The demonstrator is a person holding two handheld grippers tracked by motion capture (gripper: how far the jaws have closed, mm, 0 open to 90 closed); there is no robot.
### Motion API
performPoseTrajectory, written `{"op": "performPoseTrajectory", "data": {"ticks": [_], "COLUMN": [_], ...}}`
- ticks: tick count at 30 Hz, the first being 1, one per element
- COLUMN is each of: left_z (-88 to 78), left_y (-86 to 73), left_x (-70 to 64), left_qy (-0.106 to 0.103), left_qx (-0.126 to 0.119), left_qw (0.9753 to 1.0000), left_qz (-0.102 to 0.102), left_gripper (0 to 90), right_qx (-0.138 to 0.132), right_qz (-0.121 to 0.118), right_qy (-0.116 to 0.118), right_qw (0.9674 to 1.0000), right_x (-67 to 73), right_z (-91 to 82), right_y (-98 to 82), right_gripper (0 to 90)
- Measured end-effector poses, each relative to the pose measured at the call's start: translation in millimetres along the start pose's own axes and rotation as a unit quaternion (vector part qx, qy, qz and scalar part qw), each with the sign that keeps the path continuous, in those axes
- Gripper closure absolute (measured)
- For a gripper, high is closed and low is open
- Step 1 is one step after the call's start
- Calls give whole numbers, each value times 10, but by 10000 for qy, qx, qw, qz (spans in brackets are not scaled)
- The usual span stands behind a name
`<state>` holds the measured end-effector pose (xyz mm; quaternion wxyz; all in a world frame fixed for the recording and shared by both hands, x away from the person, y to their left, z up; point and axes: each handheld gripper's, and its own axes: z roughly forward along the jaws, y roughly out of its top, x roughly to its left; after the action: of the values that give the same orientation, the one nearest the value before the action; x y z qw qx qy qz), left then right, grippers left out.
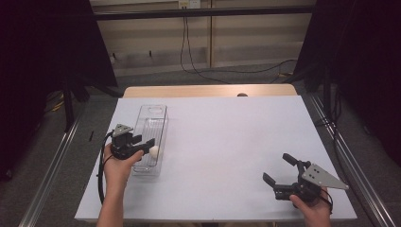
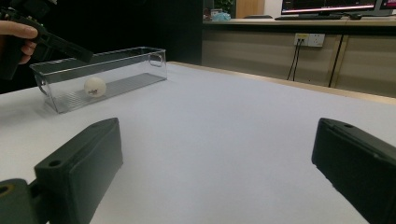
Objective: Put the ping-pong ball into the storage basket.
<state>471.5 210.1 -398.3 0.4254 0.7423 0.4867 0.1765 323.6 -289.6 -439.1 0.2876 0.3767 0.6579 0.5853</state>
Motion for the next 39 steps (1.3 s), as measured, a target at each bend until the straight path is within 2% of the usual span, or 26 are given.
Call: {"op": "performPoseTrajectory", "data": {"ticks": [10,16,24,29,34,39], "left_z": [-24,-51,-77,-92,-123,-167], "left_y": [0,4,-18,-37,-61,-93], "left_x": [-8,-9,-11,-10,-9,-16], "left_qy": [205,223,171,153,143,182], "left_qx": [-123,-250,-353,-423,-476,-574], "left_qw": [9997,9994,9992,9990,9987,9982], "left_qz": [-21,14,37,-1,72,20], "left_gripper": [150,75,34,34,32,32], "right_qx": [9,30,15,11,-25,-3], "right_qz": [-7,-45,-46,-57,11,-20], "right_qy": [7,46,36,40,-24,18], "right_qw": [10000,10000,10000,10000,10000,10000], "right_x": [6,7,2,3,-6,-1], "right_z": [0,15,17,8,-11,-15], "right_y": [5,4,-1,0,4,5], "right_gripper": [14,14,14,14,14,14]}}
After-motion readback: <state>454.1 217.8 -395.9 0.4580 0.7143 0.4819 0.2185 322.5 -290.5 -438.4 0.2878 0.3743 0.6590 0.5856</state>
